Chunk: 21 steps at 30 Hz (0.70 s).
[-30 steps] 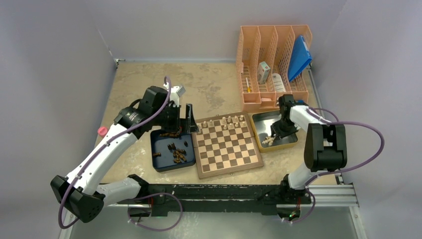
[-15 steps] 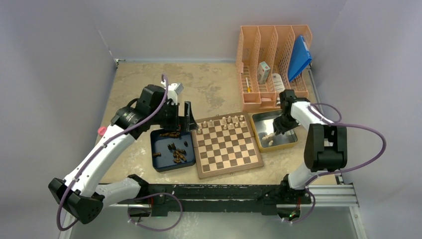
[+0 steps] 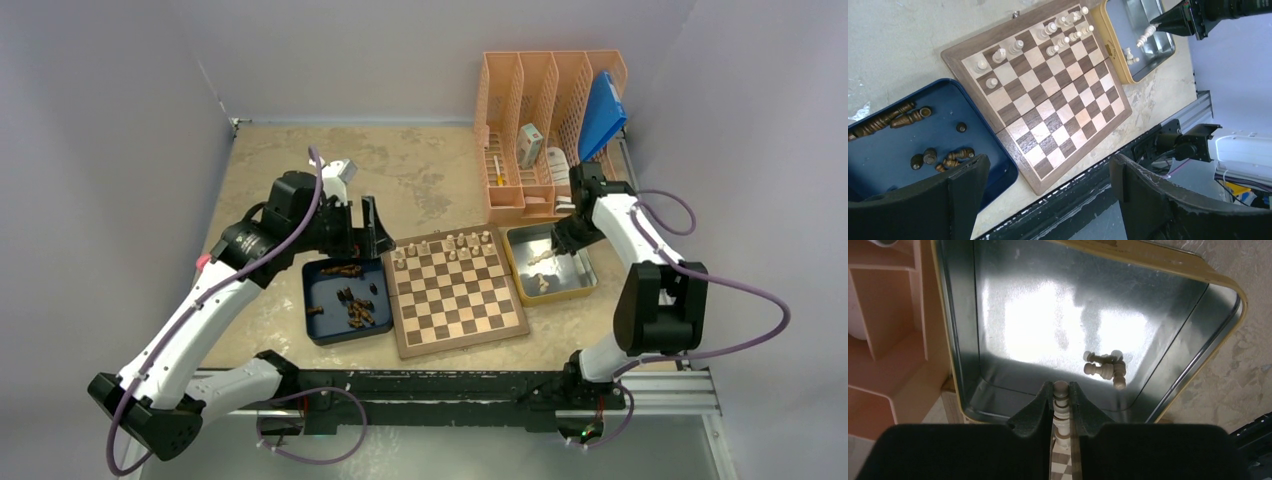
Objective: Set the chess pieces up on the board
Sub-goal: Pick up the chess piece from the storage box.
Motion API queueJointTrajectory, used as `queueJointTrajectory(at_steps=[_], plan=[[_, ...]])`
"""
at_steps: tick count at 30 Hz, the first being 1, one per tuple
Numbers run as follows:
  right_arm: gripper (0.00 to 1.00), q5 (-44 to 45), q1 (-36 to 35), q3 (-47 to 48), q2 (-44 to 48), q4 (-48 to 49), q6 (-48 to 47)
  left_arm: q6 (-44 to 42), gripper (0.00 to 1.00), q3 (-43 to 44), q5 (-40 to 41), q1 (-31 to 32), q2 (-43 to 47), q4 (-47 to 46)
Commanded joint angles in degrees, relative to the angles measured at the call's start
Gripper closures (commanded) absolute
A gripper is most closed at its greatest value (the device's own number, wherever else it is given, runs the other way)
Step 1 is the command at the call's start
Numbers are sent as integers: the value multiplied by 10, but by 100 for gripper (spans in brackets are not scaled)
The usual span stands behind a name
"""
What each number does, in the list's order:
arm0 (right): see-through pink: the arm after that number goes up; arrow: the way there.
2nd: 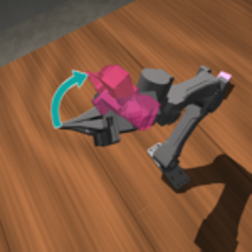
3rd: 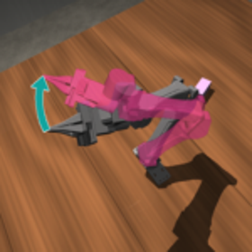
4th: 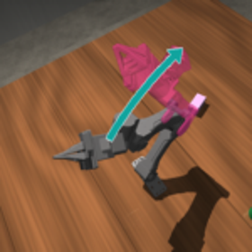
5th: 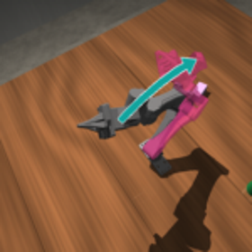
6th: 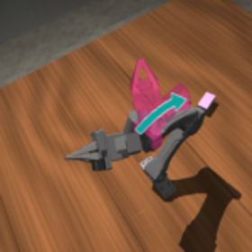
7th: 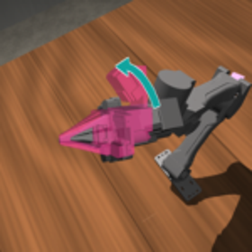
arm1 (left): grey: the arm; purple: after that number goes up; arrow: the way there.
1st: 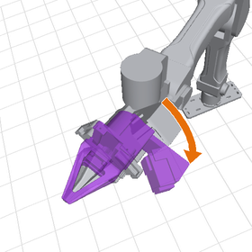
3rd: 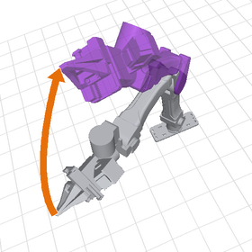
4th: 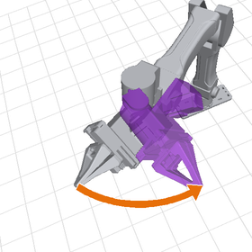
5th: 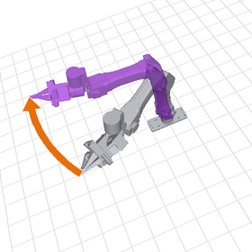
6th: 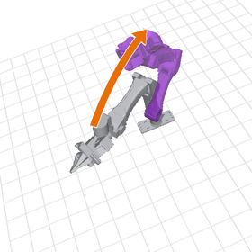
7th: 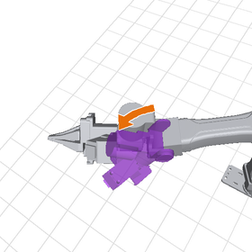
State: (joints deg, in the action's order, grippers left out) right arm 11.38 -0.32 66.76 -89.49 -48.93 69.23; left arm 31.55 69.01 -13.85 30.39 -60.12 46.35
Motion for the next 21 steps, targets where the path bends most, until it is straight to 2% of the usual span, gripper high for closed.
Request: queueJointTrajectory(at_steps=[1, 9, 14, 21], plan=[[100, -63, 2, 21, 41, -24, -13, 27, 11, 1, 23, -4, 11, -40], [100, -166, 2, 8, 71, -7, -21, 10, 18, -20, 19, -3, -17, -139], [100, -216, 2, 0, 93, 3, -7, 6, 26, -39, -14, 2, -58, -226], [100, -280, 2, -14, 90, 39, 26, -27, 28, -73, -25, 62, -126, -365]])
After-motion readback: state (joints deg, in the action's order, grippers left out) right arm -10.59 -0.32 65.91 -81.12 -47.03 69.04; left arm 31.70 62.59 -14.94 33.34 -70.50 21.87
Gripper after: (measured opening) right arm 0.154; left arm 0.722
